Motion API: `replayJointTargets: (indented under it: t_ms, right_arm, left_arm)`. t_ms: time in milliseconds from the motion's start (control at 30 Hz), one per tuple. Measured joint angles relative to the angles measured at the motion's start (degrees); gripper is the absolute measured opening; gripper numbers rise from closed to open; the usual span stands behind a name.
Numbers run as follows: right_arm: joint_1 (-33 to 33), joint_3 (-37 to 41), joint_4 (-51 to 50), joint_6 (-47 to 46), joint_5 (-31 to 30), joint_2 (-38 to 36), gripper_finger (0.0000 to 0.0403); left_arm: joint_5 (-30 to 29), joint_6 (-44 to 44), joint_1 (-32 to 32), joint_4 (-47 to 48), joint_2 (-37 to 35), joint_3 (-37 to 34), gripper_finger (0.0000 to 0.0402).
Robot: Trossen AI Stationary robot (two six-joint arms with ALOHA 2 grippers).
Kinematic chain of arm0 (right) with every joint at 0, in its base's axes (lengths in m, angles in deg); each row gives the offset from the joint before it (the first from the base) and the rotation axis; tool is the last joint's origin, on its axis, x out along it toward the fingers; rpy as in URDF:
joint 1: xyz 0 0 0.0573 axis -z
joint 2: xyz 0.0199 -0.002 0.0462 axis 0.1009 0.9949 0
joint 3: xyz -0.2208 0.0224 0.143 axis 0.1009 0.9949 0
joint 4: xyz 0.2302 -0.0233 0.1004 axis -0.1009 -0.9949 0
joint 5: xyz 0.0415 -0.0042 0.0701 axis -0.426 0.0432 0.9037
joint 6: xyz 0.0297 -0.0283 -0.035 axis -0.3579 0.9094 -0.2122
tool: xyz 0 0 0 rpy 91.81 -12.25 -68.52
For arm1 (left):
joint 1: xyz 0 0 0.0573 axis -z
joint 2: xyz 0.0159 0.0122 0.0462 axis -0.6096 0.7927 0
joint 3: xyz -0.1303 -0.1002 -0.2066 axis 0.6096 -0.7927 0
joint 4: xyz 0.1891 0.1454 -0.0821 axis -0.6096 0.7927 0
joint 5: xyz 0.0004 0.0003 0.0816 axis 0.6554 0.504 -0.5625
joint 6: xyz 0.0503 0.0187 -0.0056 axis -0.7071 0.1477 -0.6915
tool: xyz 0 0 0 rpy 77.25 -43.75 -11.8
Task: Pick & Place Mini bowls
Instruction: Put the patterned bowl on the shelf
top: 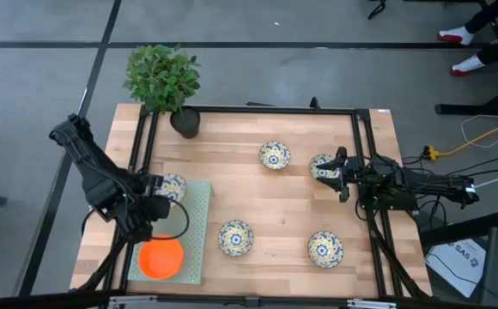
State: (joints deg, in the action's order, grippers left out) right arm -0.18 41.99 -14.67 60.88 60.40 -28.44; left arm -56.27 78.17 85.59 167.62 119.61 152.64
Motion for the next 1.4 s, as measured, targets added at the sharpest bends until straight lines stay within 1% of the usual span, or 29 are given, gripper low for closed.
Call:
replayJointTargets:
  t_ms: [100, 267, 467, 667, 800, 1000, 1200, 1400]
  right_arm:
    - [0.0, 0.0, 0.0, 0.0, 0.0, 0.0, 0.0215]
    - [0.0, 0.0, 0.0, 0.0, 0.0, 0.0, 0.0215]
    - [0.0, 0.0, 0.0, 0.0, 0.0, 0.0, 0.0215]
    - [0.0, 0.0, 0.0, 0.0, 0.0, 0.0, 0.0215]
    - [0.0, 0.0, 0.0, 0.0, 0.0, 0.0, 0.0215]
    - [0.0, 0.0, 0.0, 0.0, 0.0, 0.0, 0.0215]
    - [0.0, 0.0, 0.0, 0.0, 0.0, 0.0, 0.0215]
    - [0.0, 0.0, 0.0, 0.0, 0.0, 0.0, 0.0215]
  left_arm:
    - [-0.8, 1.8, 0.0, -1.2, 1.2, 0.0, 0.0008]
    - [-0.8, 2.2, 0.0, -1.6, 3.1, 0.0, 0.0010]
    - [-0.2, -4.0, 0.0, -1.9, 4.0, 0.0, 0.0022]
    - [3.4, -12.6, -0.3, -2.9, 4.0, 0.0, 0.0031]
    - [5.0, -15.3, -0.9, -2.9, 4.0, 0.0, 0.0041]
    - [5.1, -21.8, -1.0, -2.9, 4.0, 0.0, 0.0073]
    - [7.1, -23.3, -2.1, -3.3, 3.1, 0.0, 0.0118]
    - [5.5, -27.9, -2.1, -3.3, 0.5, 0.0, 0.0144]
